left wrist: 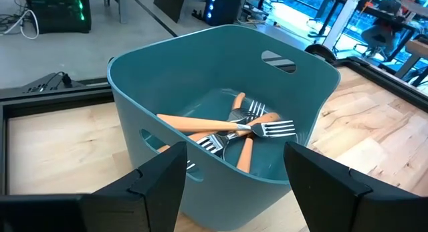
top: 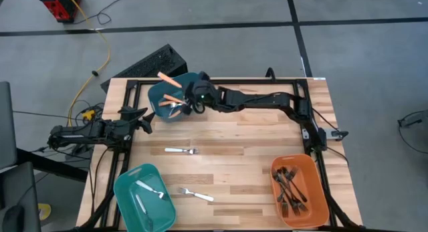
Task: Sort silverware by color (type)
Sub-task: Put the orange fork into the blue bin
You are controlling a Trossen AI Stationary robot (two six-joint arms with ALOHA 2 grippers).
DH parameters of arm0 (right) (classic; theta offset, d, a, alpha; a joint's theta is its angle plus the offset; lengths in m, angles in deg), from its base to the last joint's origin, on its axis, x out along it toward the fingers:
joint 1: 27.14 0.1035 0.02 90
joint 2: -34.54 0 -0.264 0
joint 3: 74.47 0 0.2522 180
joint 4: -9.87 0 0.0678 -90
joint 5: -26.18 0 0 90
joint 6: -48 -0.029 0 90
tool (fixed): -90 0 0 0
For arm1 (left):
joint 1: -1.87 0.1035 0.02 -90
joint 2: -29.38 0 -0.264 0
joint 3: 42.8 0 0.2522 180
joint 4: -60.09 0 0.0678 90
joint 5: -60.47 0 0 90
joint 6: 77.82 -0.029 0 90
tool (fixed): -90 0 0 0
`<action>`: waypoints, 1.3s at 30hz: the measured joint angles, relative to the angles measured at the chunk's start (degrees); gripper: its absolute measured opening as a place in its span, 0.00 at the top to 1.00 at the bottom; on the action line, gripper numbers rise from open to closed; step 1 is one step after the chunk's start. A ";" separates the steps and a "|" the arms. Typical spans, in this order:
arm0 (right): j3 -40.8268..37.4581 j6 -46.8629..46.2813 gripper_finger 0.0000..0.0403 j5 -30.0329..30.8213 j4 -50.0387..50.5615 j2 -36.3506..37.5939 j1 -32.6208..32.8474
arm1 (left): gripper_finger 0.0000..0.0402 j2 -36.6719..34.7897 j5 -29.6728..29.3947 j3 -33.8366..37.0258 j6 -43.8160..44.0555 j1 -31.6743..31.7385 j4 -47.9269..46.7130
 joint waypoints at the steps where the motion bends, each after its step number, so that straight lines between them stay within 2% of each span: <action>1: -0.44 0.68 0.87 -0.02 -1.59 0.00 -0.22 | 0.42 0.00 0.00 0.00 -0.01 -0.01 0.01; 5: -3.66 1.82 0.87 -1.46 -9.14 0.00 -1.37 | 0.42 0.00 0.00 -0.01 -0.01 0.01 0.00; 11: -10.31 2.05 0.87 -12.27 -21.04 -0.02 -3.51 | 0.42 0.00 0.02 0.00 -0.01 0.01 -0.02; 26: -25.00 0.00 0.87 -26.79 -45.51 -0.09 -7.62 | 0.42 0.00 -0.05 -0.02 -0.01 0.01 -0.14; 36: -26.73 -4.39 0.87 -30.42 -49.59 -0.09 -9.97 | 0.42 0.00 -0.55 -0.01 -0.03 0.00 -0.20; 39: -26.27 -4.92 0.87 -33.24 -54.85 -2.28 -10.23 | 0.42 0.00 -0.81 0.00 -0.01 0.00 -0.18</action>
